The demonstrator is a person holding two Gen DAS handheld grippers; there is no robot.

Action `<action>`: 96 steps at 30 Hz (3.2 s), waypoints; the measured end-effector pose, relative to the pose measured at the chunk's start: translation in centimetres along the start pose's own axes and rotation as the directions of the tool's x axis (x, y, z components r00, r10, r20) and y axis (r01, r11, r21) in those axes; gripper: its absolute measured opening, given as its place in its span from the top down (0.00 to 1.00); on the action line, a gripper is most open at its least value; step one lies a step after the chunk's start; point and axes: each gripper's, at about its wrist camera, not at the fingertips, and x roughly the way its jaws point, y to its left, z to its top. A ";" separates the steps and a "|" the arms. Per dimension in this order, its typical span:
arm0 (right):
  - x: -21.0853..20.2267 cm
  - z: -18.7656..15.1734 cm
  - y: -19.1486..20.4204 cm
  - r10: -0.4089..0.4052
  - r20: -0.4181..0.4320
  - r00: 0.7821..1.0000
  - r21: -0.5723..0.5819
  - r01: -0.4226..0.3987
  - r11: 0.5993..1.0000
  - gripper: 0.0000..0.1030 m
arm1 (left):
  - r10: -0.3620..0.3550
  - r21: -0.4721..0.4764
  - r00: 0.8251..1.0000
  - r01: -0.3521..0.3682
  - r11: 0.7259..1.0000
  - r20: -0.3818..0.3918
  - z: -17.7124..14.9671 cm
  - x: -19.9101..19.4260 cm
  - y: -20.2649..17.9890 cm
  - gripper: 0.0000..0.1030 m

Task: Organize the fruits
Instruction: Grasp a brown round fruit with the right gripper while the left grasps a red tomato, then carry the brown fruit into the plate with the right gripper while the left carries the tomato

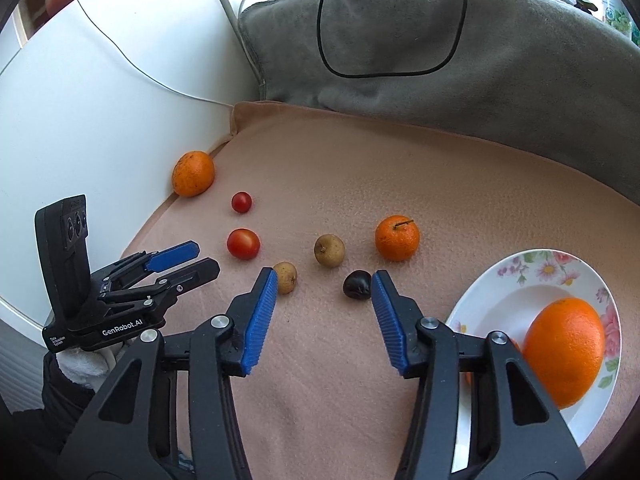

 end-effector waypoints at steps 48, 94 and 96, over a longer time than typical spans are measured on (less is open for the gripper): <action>8.5 2.0 0.0 -0.046 -0.114 0.992 -0.021 0.044 0.999 0.74 | -0.006 0.002 0.999 0.006 1.000 -0.050 0.9 3.2 0.8 0.69; -11.1 -7.6 -9.2 -0.134 0.118 0.984 0.184 0.111 0.977 0.74 | -0.193 0.147 0.981 0.195 0.970 -0.029 0.2 0.0 -13.1 0.69; -11.5 -8.0 -10.0 -0.147 0.116 0.982 0.200 0.122 0.972 0.74 | -0.203 0.154 0.978 0.206 0.966 -0.036 0.1 0.2 -13.7 0.69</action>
